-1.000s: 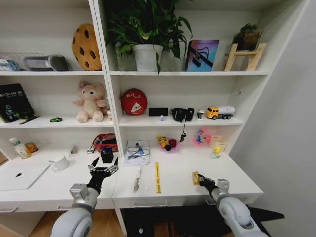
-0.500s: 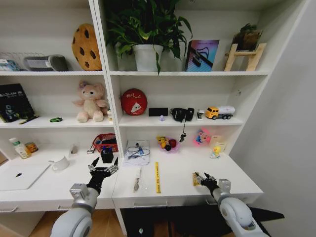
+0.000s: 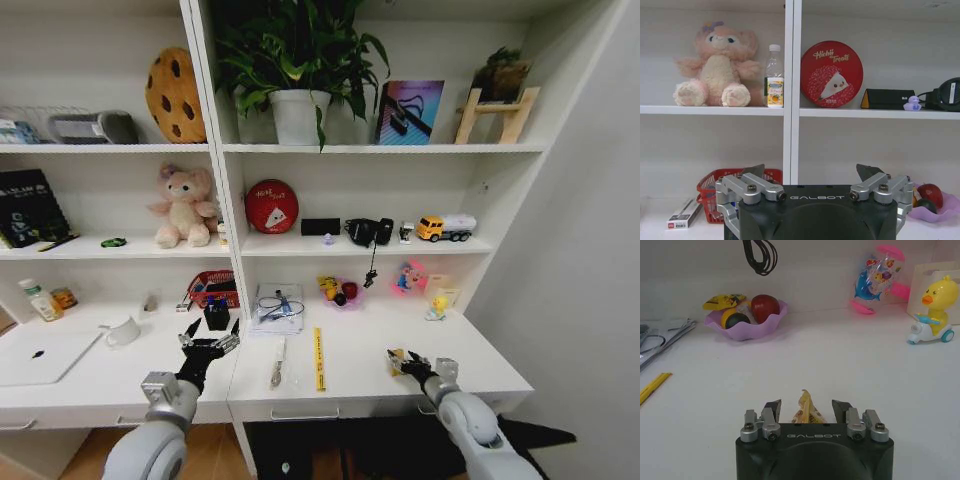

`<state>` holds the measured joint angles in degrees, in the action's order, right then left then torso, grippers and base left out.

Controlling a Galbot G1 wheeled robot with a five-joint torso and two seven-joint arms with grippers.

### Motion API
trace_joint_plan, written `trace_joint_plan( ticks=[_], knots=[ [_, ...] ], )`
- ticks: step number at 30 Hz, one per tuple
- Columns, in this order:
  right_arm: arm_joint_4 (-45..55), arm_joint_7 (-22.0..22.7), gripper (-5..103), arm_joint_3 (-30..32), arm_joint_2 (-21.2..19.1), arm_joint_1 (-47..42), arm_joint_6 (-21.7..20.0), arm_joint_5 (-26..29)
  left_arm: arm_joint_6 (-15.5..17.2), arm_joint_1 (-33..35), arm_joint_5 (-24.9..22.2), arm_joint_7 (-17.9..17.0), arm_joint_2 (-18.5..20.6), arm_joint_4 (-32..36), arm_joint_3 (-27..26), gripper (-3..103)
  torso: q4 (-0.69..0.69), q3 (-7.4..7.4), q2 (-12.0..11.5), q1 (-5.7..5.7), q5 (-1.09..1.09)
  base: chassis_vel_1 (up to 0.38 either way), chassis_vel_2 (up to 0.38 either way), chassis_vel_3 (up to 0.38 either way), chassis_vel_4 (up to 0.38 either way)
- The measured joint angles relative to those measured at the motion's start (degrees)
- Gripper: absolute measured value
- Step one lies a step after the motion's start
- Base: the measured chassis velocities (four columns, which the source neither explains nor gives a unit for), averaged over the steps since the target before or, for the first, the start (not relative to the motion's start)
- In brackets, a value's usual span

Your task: Organize the objects on the table.

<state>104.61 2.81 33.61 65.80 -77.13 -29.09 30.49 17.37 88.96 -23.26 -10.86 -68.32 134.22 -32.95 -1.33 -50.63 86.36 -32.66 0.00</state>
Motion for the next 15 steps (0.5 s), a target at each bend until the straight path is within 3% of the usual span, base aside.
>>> trace_joint_plan(
  ticks=[1, 2, 5, 6, 7, 8, 10, 12, 15],
  knots=[
    [0.0, 0.0, 64, 0.0, 0.0, 0.0, 0.0, 0.0, 0.0, 0.0, 0.0, 0.0, 0.0, 0.0, 0.0, 100, 0.00, 0.00, 0.0, 0.00, 0.00, 0.000, 0.000, 0.000, 0.000],
    [0.0, 0.0, 53, 0.0, 0.1, -0.1, 0.0, 0.0, 0.0, 0.0, 0.0, 0.0, 0.0, 0.0, 0.0, 100, 0.00, 0.00, 0.0, 0.00, 0.00, 0.000, 0.000, 0.000, 0.000],
    [0.0, 0.0, 53, 0.0, 0.2, -0.2, 0.1, 0.0, 0.0, 0.0, 0.0, 0.0, 0.0, 0.0, 0.0, 100, 0.00, 0.00, 0.0, 0.00, 0.00, 0.000, 0.000, 0.000, 0.000],
    [0.0, 0.0, 42, 0.0, 0.3, -0.2, 0.1, 0.0, 0.0, 0.0, 0.0, 0.0, 0.0, 0.0, 0.0, 100, 0.00, 0.00, 0.0, 0.00, 0.00, 0.000, 0.000, 0.000, 0.000],
    [0.0, 0.0, 42, 0.0, 0.3, -0.2, 0.2, 0.0, 0.0, 0.0, 0.0, 0.0, 0.0, 0.0, 0.0, 100, 0.00, 0.00, 0.0, 0.00, 0.00, 0.000, 0.000, 0.000, 0.000],
    [0.0, 0.0, 32, 0.0, 0.4, -0.3, 0.2, 0.0, 0.0, 0.0, 0.0, 0.0, 0.0, 0.0, 0.0, 100, 0.00, 0.00, 0.0, 0.00, 0.00, 0.000, 0.000, 0.000, 0.000],
    [0.0, -0.1, 32, 0.0, 0.4, -0.3, 0.2, 0.0, 0.0, 0.0, 0.0, 0.0, 0.0, 0.0, 0.0, 100, 0.00, 0.00, 0.0, 0.00, 0.00, 0.000, 0.000, 0.000, 0.000],
    [-0.1, -0.1, 15, 0.0, 0.5, -0.2, 0.3, -0.1, 0.0, 0.0, 0.0, 0.0, 0.0, 0.0, 0.0, 100, 0.00, 0.00, 0.0, 0.00, 0.00, 0.000, 0.000, 0.000, 0.000],
    [-0.1, -0.1, 10, -0.1, 0.3, -0.2, 0.5, -0.1, 0.0, 0.0, 0.0, 0.0, 0.0, 0.0, 0.0, 100, 0.00, 0.00, 0.0, 0.00, 0.00, 0.000, 0.000, 0.000, 0.000]
  ],
)
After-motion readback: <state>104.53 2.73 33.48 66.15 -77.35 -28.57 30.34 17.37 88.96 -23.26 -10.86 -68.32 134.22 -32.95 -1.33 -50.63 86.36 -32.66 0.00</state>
